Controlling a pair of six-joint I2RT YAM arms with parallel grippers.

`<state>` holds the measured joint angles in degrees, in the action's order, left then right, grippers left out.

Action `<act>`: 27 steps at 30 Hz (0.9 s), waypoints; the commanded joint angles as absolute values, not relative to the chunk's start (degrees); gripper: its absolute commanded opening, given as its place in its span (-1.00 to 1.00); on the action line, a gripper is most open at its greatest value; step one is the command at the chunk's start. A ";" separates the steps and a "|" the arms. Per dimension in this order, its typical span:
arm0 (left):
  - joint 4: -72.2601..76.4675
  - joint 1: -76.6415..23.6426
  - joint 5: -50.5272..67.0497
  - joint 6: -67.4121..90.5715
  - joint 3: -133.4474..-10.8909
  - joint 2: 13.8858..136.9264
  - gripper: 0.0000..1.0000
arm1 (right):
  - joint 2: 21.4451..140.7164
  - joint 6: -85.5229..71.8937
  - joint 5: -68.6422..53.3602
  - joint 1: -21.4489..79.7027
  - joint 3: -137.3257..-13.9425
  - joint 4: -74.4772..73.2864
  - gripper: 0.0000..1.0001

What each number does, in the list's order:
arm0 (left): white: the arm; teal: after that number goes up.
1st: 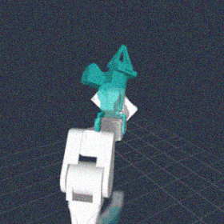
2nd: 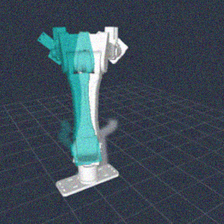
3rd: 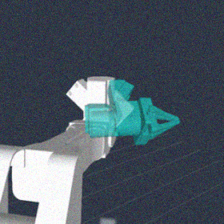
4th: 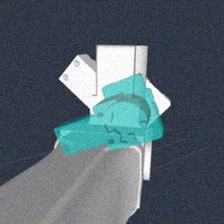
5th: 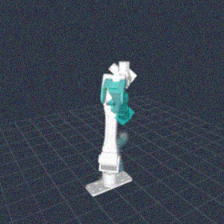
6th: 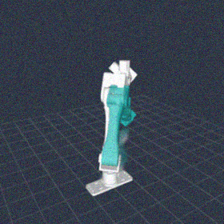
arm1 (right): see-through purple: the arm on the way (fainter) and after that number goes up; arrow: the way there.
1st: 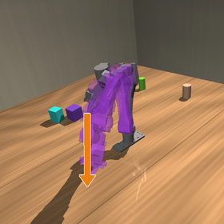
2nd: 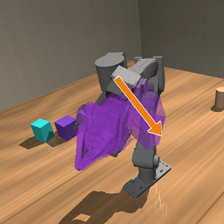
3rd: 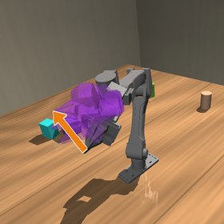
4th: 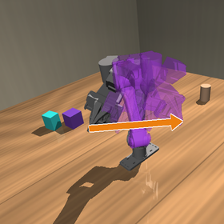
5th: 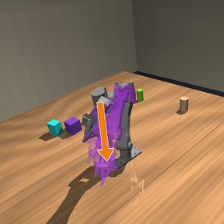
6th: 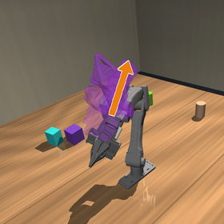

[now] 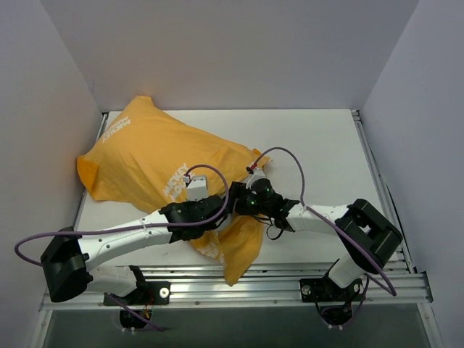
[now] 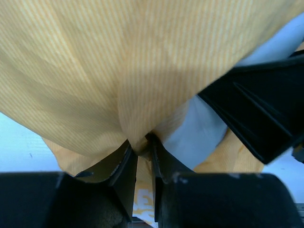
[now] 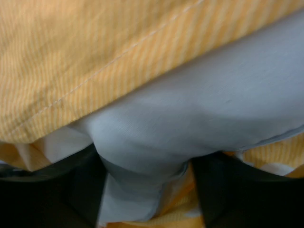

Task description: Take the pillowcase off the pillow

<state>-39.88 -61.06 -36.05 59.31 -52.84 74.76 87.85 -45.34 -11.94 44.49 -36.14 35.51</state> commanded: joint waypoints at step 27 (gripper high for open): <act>-38.54 -62.49 -35.96 64.17 -47.99 61.00 -0.16 | 75.50 -35.77 -3.61 41.04 -67.06 13.80 -1.00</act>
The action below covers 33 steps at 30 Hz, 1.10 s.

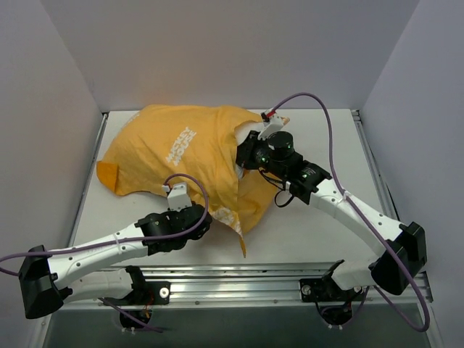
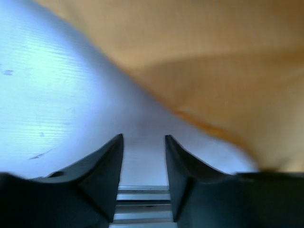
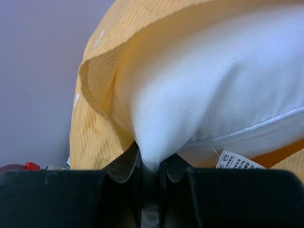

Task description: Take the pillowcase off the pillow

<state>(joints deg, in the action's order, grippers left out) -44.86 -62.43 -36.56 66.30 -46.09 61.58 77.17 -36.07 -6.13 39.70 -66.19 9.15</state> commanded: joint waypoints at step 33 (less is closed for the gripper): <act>8.52 -63.63 -31.98 57.47 -32.44 61.52 0.63 | 78.22 -35.51 -1.41 43.85 -65.48 14.33 -1.00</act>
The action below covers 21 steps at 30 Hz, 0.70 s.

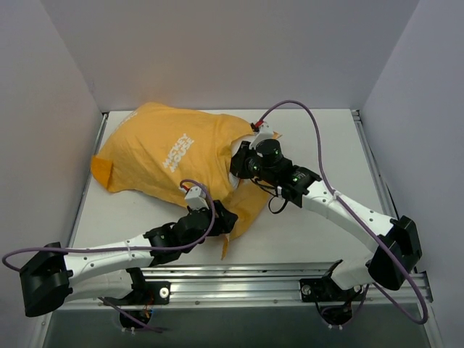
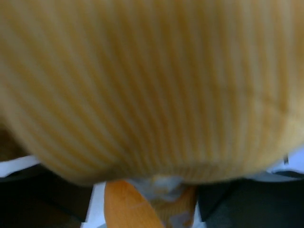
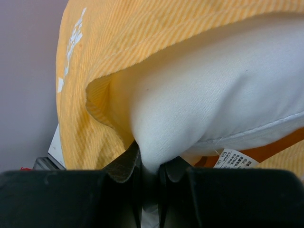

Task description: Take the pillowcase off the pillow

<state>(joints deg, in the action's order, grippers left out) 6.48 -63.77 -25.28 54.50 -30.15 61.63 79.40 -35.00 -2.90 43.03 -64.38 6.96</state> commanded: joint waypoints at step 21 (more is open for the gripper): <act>-16.96 -58.62 -48.69 77.96 -25.65 49.91 -0.95 | 62.31 -32.70 -10.98 35.86 -69.26 -3.86 -1.00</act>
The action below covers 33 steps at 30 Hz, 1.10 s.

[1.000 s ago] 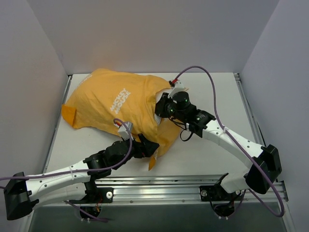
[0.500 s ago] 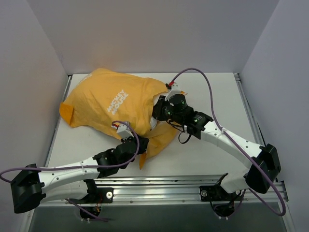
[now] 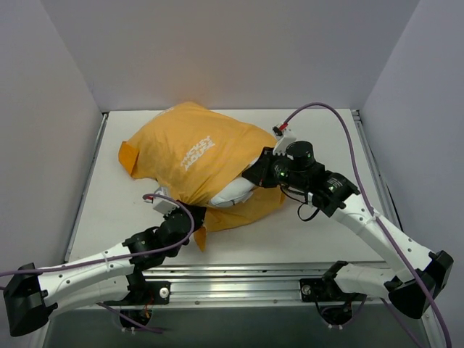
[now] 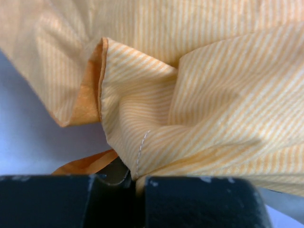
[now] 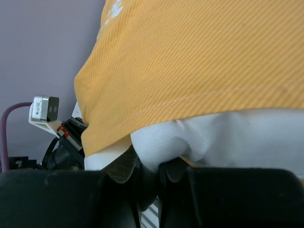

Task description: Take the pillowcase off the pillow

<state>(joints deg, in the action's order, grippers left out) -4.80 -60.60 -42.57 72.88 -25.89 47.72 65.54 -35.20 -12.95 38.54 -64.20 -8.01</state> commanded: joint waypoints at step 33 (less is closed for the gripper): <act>-37.69 -55.37 -40.44 74.27 -40.16 48.88 0.90 | 62.57 -19.36 -12.25 47.37 -70.74 -25.82 0.33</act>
<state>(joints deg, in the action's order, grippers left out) -33.39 -56.05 -43.29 77.45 -37.85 51.90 62.19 -27.53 -17.37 46.98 -64.53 -21.74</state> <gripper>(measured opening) 0.958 0.633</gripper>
